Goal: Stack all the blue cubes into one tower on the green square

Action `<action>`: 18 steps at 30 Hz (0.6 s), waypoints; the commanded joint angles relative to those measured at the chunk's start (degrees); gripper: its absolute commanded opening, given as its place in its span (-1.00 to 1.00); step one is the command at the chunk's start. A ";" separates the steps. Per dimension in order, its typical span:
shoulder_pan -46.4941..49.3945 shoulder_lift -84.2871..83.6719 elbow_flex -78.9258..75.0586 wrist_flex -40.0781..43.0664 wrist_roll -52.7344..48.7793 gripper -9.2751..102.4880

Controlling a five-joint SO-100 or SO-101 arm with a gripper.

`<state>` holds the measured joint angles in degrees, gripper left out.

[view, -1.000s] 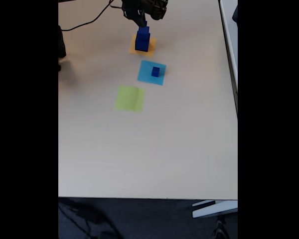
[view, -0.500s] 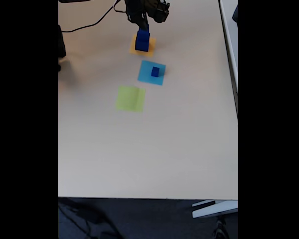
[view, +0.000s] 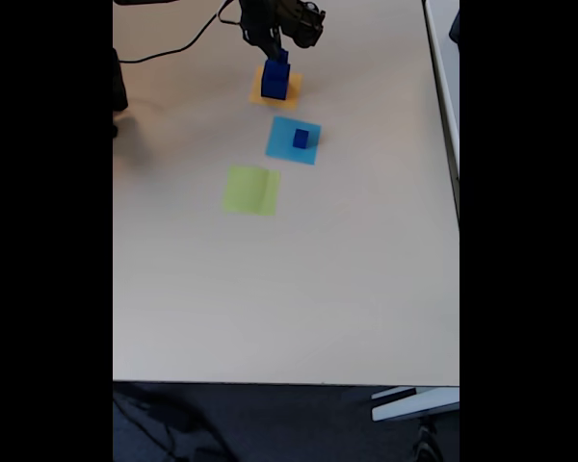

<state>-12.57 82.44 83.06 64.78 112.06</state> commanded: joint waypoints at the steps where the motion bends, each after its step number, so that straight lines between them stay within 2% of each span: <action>1: -0.09 1.32 0.18 0.44 0.53 -0.83; 18: 1.67 1.32 -1.14 1.49 -2.20 -0.82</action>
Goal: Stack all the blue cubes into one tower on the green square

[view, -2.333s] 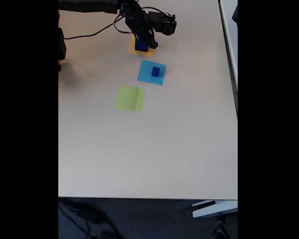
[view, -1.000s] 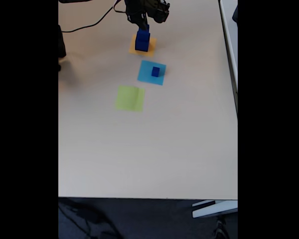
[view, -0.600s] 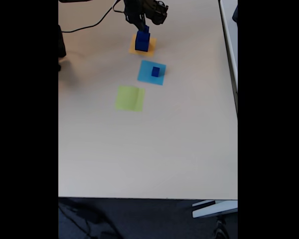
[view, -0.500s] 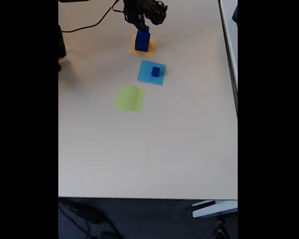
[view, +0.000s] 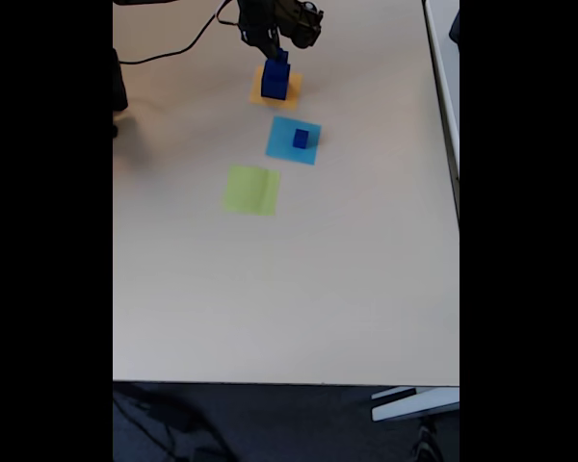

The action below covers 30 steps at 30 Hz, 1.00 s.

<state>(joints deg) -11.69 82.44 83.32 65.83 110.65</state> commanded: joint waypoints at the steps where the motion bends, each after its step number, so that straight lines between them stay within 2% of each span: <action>1: 0.79 1.32 -1.41 0.44 -0.88 -0.81; 16: -0.09 0.79 -3.78 0.35 -2.20 -0.65; 30: -2.72 -1.93 -12.13 2.81 -3.52 -0.47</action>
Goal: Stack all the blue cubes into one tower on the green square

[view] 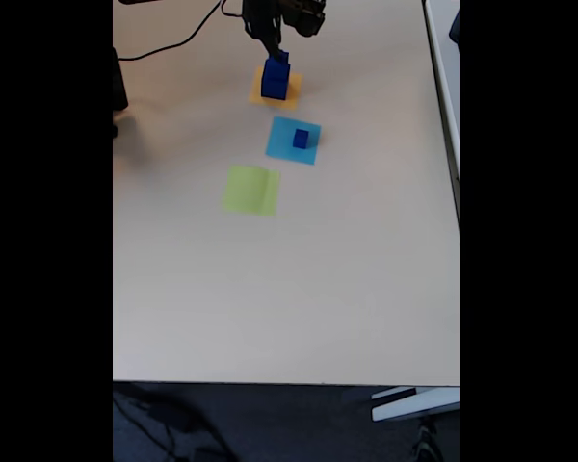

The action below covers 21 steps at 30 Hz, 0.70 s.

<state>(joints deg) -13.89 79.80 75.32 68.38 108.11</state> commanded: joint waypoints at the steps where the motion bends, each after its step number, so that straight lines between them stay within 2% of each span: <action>1: -0.53 0.70 -4.48 0.26 -1.32 -0.46; 8: 0.00 0.26 -5.10 -1.32 -3.34 -0.43; 18: 5.36 1.14 -5.36 -15.82 -23.20 -0.35; 21: 7.03 1.32 -5.36 -17.67 -26.89 -0.36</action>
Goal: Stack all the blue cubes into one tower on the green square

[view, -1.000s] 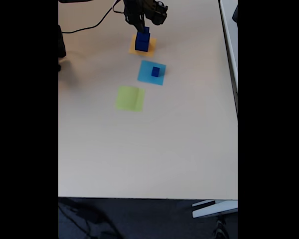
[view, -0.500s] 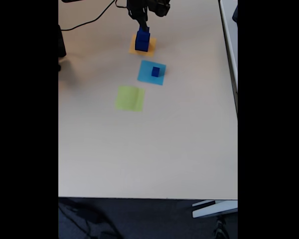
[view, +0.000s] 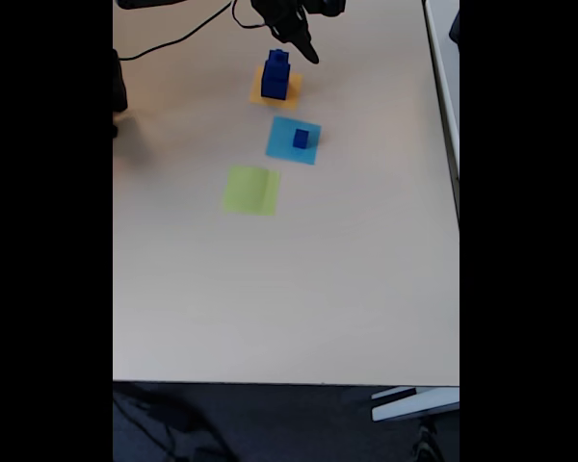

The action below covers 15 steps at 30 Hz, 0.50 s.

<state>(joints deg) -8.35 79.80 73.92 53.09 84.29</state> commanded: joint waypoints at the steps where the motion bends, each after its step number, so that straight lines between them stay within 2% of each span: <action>1: 2.02 1.32 -3.87 -2.37 -3.60 -0.37; 15: 13.54 -0.35 -2.37 0.35 -10.20 -0.37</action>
<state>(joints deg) 3.34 79.37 73.92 53.26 75.41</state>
